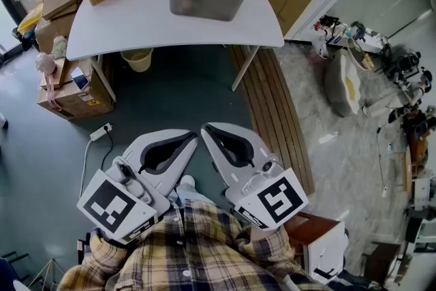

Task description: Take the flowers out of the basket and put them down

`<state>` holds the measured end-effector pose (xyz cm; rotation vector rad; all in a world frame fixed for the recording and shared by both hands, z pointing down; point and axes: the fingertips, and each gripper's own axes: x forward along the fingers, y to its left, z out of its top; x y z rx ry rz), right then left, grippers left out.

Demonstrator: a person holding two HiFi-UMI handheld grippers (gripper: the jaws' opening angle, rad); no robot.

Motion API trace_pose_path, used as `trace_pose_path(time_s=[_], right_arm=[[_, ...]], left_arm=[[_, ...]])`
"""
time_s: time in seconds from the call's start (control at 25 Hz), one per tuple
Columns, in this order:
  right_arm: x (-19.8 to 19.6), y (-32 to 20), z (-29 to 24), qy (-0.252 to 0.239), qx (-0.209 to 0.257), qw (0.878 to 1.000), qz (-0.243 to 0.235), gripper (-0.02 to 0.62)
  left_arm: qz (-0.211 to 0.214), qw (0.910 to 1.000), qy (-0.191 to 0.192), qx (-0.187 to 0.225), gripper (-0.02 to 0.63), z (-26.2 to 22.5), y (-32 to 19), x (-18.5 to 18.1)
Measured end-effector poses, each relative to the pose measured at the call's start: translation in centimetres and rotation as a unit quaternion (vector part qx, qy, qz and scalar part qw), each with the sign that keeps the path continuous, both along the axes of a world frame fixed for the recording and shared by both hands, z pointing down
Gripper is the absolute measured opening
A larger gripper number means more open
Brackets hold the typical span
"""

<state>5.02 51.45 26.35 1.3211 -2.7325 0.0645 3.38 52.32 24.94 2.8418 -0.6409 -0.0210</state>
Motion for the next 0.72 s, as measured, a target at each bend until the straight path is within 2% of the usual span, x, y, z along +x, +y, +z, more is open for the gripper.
trace_pose_path(time_s=[0.72], right_arm=[[4.0, -0.5, 0.2, 0.002, 0.007, 1.000, -0.015, 0.005]], left_arm=[[-0.021, 0.9997, -0.005, 0.007, 0.014, 0.3, -0.7, 3.8]])
